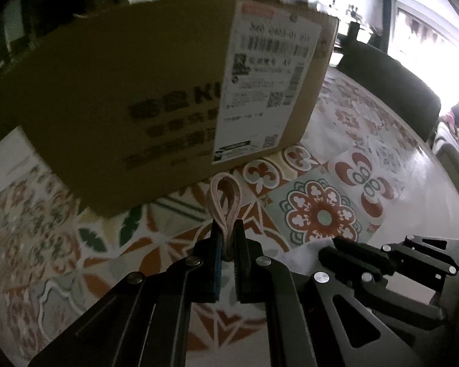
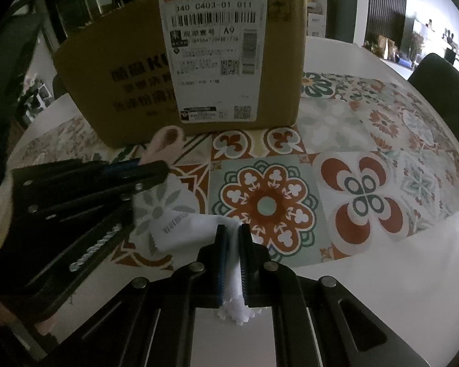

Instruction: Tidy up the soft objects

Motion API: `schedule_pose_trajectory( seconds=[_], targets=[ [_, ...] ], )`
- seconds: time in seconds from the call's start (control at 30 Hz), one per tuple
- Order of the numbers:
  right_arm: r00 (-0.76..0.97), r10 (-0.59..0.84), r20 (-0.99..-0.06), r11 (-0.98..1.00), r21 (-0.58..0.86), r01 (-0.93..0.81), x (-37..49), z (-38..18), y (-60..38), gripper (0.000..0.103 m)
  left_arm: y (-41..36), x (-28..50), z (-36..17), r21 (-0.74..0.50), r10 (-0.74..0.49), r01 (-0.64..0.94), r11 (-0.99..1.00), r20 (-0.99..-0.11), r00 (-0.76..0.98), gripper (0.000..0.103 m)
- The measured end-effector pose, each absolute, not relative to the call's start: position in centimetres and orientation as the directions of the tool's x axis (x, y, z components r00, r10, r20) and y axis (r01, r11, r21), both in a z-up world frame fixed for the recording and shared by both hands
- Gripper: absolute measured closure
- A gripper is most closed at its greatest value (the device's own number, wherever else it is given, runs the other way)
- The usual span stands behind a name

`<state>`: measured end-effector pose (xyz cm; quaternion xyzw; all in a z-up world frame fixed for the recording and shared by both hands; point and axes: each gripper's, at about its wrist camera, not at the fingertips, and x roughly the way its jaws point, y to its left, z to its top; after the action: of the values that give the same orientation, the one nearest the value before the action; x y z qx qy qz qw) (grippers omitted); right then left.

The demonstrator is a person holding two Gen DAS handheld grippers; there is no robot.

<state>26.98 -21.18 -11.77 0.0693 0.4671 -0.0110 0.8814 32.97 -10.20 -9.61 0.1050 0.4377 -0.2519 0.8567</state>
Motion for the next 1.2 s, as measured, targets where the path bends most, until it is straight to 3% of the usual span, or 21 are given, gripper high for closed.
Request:
schedule_pose_trajectory(
  seconds=[0.87, 1.2],
  targets=[
    [0.681, 0.092, -0.726, 0.990, 0.140, 0.015, 22.6, -5.2, -20.8, 0.094, -5.9, 25.4, -3.3, -0.124, -0.326, 0.356, 0.926, -0.738, 0.590, 0.095],
    [0.679, 0.096, -0.728, 0.991, 0.136, 0.005, 21.8, -5.1, -21.1, 0.093, -5.8, 24.2, -3.8, -0.108, -0.295, 0.326, 0.939, -0.741, 0.604, 0.095]
  ],
)
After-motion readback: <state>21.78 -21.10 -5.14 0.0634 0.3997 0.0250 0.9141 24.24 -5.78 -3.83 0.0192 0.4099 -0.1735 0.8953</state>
